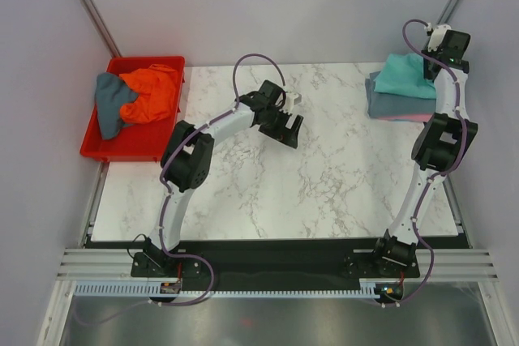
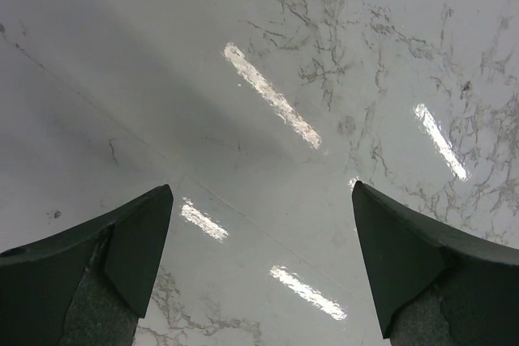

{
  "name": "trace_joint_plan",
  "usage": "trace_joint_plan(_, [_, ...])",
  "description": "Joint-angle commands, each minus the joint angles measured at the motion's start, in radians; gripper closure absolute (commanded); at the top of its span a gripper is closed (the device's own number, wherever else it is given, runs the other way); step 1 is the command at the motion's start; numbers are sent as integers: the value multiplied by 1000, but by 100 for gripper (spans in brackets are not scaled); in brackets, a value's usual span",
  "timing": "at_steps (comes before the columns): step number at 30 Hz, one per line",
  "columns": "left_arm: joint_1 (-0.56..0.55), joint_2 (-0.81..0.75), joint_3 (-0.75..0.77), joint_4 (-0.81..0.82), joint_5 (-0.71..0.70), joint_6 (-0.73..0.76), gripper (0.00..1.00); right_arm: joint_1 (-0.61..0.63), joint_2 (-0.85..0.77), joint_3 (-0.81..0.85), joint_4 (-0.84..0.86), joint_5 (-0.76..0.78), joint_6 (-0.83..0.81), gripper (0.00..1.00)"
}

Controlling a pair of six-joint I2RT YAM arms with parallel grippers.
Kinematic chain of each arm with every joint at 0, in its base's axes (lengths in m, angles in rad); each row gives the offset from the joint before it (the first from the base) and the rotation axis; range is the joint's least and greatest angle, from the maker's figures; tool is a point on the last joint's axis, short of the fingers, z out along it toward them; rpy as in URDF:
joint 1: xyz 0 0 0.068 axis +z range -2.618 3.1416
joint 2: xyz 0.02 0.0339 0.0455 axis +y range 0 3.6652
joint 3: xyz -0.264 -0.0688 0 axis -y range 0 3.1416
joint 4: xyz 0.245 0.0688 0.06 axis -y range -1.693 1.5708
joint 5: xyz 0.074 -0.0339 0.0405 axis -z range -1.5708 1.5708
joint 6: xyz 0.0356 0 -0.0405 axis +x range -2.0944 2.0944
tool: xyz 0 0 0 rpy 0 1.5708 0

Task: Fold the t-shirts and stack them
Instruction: Neatly place the folded tshirt to the corner

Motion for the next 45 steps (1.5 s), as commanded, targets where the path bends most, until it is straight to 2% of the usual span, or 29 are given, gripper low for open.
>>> trace_joint_plan(1, [4, -57, -1, -5, -27, 38, 1, -6, -76, 31, 63, 53, -49, 100])
trace_joint_plan(10, [4, -47, -1, 0, -34, 38, 1, -8, -76, 39, 63, 59, -95, 99])
trace_joint_plan(12, [4, -44, 2, 0, -28, 38, 1, -8, -67, 54, 72, 73, -86, 73])
trace_joint_plan(13, [4, -43, 2, 0, -27, 38, 1, -8, -69, 62, 80, 88, -60, 35])
trace_joint_plan(14, [4, -43, 4, 0, -22, 39, 1, -9, -87, 65, 92, 88, -49, 23])
trace_joint_plan(15, [4, -43, 6, 1, -20, 39, 1, -9, -102, 65, 97, 83, -38, 18])
trace_joint_plan(20, [5, -37, 12, 1, -7, 33, 1, 4, -326, -55, 138, -50, 75, 22])
trace_joint_plan(25, [8, -21, 24, 3, 16, 17, 1, 81, -456, -239, 103, -139, 7, 24])
trace_joint_plan(27, [8, -18, 29, 1, 16, 12, 1, 133, -446, -280, 48, -153, -78, 25])
trace_joint_plan(32, [12, -38, 24, 1, 29, 4, 1, 201, -339, -324, -26, -75, -118, 33])
trace_joint_plan(37, [25, -60, 10, 1, 30, 4, 1, 224, -236, -259, -40, 17, -169, 37])
trace_joint_plan(45, [30, -58, -1, 7, 27, 3, 1, 227, -128, -116, -84, 48, -195, 40])
